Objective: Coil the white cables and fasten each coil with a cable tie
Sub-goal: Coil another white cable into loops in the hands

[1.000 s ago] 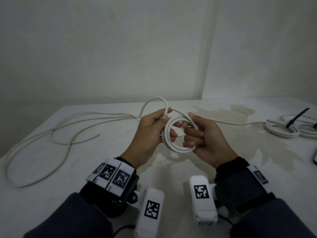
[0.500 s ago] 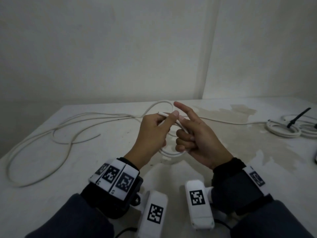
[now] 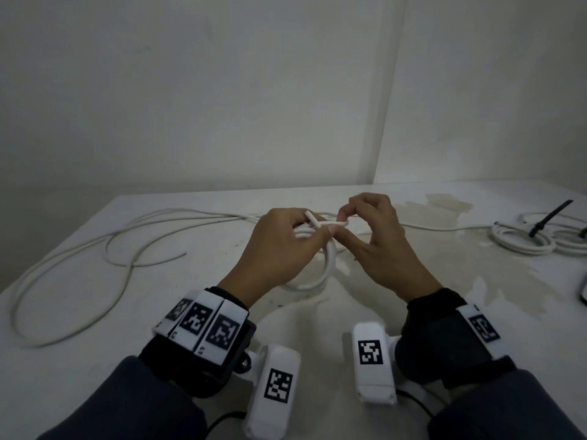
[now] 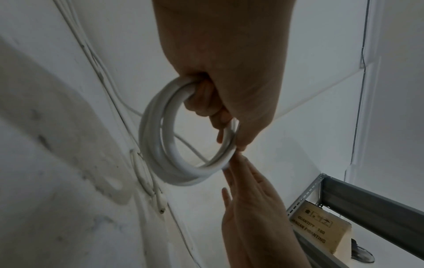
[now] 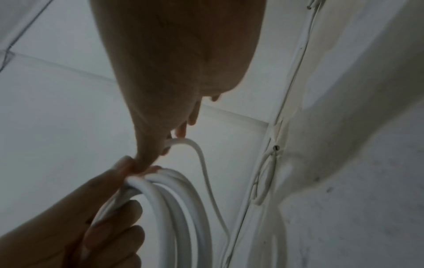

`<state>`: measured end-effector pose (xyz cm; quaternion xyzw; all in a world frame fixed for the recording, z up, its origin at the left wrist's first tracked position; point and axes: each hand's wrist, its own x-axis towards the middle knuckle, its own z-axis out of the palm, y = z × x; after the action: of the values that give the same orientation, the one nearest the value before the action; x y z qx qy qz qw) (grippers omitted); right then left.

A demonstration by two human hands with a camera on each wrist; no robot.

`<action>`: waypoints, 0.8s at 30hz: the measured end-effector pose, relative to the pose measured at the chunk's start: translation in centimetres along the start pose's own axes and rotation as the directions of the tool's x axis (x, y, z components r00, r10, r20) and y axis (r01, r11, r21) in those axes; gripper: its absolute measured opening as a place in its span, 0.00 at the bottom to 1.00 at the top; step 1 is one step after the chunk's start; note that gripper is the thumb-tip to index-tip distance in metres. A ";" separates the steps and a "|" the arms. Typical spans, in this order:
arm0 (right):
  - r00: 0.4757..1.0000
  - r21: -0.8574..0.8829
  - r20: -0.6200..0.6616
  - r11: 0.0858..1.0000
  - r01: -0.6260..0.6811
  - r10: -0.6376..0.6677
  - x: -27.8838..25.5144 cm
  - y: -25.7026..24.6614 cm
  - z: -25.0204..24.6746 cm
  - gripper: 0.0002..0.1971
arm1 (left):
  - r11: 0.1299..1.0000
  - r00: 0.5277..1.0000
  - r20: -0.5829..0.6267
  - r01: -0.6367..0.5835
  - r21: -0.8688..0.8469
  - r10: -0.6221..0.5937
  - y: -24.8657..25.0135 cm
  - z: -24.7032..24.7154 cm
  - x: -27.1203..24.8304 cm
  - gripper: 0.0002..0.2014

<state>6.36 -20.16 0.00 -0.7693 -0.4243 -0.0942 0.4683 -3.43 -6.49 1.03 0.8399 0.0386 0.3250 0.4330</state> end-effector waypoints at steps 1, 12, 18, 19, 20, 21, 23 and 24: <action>0.998 0.029 -0.030 0.998 0.049 -0.049 0.1 -0.1 0.0 0.10 | 0.999 0.999 -0.021 -0.033 0.003 0.033 0.2 -0.1 0.0 0.09; 0.962 0.745 0.261 0.616 -0.255 0.083 -0.1 -2.6 -0.1 0.10 | 0.971 0.961 -0.249 -0.168 -0.168 0.123 0.7 -0.1 0.1 0.04; 0.870 0.751 0.477 0.456 -0.477 0.123 -0.2 -2.3 0.4 0.18 | 0.957 0.950 -0.312 -0.113 -0.266 0.026 0.6 -0.1 0.1 0.06; 0.861 0.751 0.495 0.442 -0.491 0.115 -0.2 -2.4 0.5 0.19 | 0.955 0.948 -0.317 -0.111 -0.277 0.018 0.7 0.0 0.0 0.06; 0.858 0.758 0.503 0.422 -0.497 0.106 -0.3 -2.4 0.5 0.19 | 0.952 0.947 -0.322 -0.111 -0.285 0.014 0.8 0.0 0.0 0.07; 0.858 0.776 0.504 0.386 -0.499 0.094 -0.3 -2.5 0.7 0.20 | 0.950 0.945 -0.327 -0.106 -0.295 0.004 0.8 0.1 -0.1 0.07; 0.852 0.812 0.520 0.273 -0.516 0.062 -0.4 -2.6 0.8 0.18 | 0.939 0.939 -0.341 -0.090 -0.332 -0.030 0.9 0.4 -0.3 0.09; 0.842 0.814 0.537 0.235 -0.531 0.039 -0.4 -2.6 0.9 0.18 | 0.936 0.935 -0.351 -0.086 -0.341 -0.042 0.9 0.6 -0.4 0.10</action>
<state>3.99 -19.18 0.96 -0.4063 -0.3299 0.4270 0.7374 -3.63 -7.63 1.27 0.6774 0.0473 0.4769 0.5581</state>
